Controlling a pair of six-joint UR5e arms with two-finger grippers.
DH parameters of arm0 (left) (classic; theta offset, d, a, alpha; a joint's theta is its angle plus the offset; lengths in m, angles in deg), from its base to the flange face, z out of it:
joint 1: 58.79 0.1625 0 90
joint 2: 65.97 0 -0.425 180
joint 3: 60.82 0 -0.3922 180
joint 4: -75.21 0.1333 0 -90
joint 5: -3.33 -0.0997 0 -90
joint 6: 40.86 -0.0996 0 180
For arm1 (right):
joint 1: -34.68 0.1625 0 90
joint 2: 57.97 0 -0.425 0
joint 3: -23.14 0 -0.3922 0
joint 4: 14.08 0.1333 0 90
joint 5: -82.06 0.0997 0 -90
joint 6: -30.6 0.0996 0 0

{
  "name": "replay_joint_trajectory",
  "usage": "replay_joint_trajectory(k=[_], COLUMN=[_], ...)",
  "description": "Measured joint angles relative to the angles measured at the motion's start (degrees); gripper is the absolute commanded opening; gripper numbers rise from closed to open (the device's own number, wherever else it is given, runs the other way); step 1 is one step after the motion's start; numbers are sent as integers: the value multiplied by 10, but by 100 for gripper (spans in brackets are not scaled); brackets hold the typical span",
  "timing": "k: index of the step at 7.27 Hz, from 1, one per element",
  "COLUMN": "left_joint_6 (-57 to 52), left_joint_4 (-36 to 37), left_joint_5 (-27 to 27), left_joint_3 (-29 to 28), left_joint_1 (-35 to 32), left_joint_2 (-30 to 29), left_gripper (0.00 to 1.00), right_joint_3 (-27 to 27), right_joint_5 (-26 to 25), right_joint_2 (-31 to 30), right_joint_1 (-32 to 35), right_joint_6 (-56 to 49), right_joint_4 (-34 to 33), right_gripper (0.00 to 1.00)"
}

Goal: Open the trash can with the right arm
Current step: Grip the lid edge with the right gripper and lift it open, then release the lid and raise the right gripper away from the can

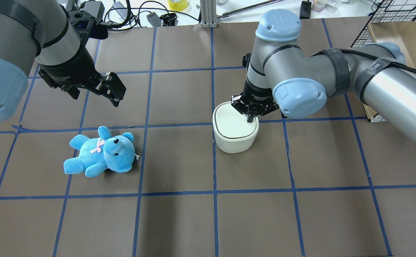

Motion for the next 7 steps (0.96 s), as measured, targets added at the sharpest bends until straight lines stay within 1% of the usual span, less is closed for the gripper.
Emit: replay_joint_trajectory(k=[1,2,3,5,7], left_joint_6=[0,0,0,0,0], left_joint_4=[0,0,0,0,0], left_joint_5=[0,0,0,0,0], left_joint_3=[0,0,0,0,0], left_joint_1=[0,0,0,0,0], left_joint_2=[0,0,0,0,0], left_gripper=[100,100,100,100,100], right_joint_3=[-7,-21,-41,-89,-144], right_joint_5=[-2,-5,-8,-10,-28], right_joint_2=[-2,-5,-8,-20,-35], right_joint_1=[-1,-1,-1,-4,-13], right_joint_6=[2,4,5,6,3], right_joint_4=[3,8,18,62,137], right_gripper=[37,85,100,100,100])
